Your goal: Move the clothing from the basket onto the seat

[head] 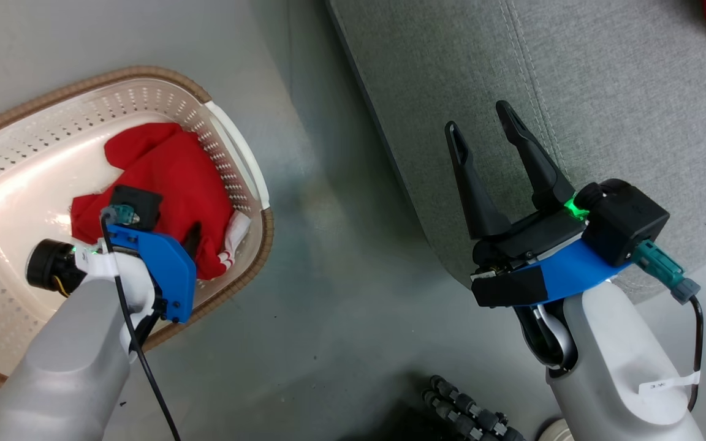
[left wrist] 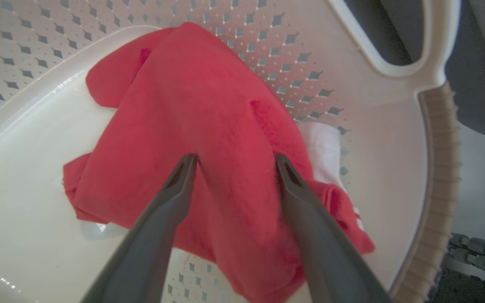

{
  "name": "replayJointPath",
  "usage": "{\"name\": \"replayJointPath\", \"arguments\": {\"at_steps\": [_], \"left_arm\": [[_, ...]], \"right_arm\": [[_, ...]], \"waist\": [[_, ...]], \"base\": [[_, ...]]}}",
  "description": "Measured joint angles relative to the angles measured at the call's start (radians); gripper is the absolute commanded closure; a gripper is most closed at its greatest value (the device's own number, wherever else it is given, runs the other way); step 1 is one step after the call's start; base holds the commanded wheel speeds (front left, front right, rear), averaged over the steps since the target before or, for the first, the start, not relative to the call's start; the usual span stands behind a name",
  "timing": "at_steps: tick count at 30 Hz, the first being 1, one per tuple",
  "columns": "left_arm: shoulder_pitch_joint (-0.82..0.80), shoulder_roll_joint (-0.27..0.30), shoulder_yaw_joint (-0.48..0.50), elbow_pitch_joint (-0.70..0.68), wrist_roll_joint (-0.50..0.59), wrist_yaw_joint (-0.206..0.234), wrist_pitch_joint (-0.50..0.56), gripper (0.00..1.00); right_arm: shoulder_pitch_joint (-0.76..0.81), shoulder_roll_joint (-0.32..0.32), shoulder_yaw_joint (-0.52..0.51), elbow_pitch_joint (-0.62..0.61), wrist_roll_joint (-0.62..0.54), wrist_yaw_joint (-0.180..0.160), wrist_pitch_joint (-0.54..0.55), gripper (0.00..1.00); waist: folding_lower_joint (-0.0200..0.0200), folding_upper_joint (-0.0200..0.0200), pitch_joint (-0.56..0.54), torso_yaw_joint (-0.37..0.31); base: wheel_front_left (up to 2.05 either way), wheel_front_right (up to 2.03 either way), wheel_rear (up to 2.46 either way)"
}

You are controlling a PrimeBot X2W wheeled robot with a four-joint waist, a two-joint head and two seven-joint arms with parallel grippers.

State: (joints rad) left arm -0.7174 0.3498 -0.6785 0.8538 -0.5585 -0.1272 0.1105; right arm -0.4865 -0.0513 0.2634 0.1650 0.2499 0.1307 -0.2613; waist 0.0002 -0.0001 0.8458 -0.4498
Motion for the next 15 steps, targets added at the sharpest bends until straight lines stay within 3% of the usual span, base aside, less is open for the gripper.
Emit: {"name": "replayJointPath", "arguments": {"at_steps": [8, 9, 10, 11, 15], "left_arm": [[-0.033, -0.021, 0.002, 0.048, -0.024, 0.024, 0.096, 0.00], [-0.037, -0.023, 0.000, 0.051, -0.024, 0.030, 0.100, 0.13], [-0.042, -0.026, -0.003, 0.053, -0.024, 0.030, 0.104, 0.87], [-0.045, -0.030, -0.008, 0.055, -0.024, 0.030, 0.110, 1.00], [-0.049, -0.037, -0.014, 0.055, -0.024, 0.028, 0.115, 1.00]], "right_arm": [[0.003, 0.000, 0.001, -0.019, 0.010, 0.000, 0.000, 0.00], [0.004, 0.000, 0.000, -0.020, 0.010, 0.000, 0.000, 0.00], [0.004, 0.000, -0.001, -0.023, 0.010, 0.000, 0.000, 0.00], [0.005, 0.000, -0.002, -0.024, 0.010, 0.000, 0.000, 0.00], [0.008, 0.000, -0.005, -0.024, 0.010, 0.000, 0.000, 0.00]], "waist": [[0.0000, 0.0000, 0.024, -0.001], [-0.0001, 0.0000, 0.025, 0.000], [-0.0001, 0.0000, 0.026, 0.000], [-0.0001, 0.0000, 0.026, 0.001], [-0.0001, 0.0000, 0.026, 0.001]], "base": [[0.00, 0.00, 0.00], [0.00, 0.00, 0.00], [0.00, 0.00, 0.00], [0.00, 0.00, 0.00], [0.00, 0.00, 0.00]]}}
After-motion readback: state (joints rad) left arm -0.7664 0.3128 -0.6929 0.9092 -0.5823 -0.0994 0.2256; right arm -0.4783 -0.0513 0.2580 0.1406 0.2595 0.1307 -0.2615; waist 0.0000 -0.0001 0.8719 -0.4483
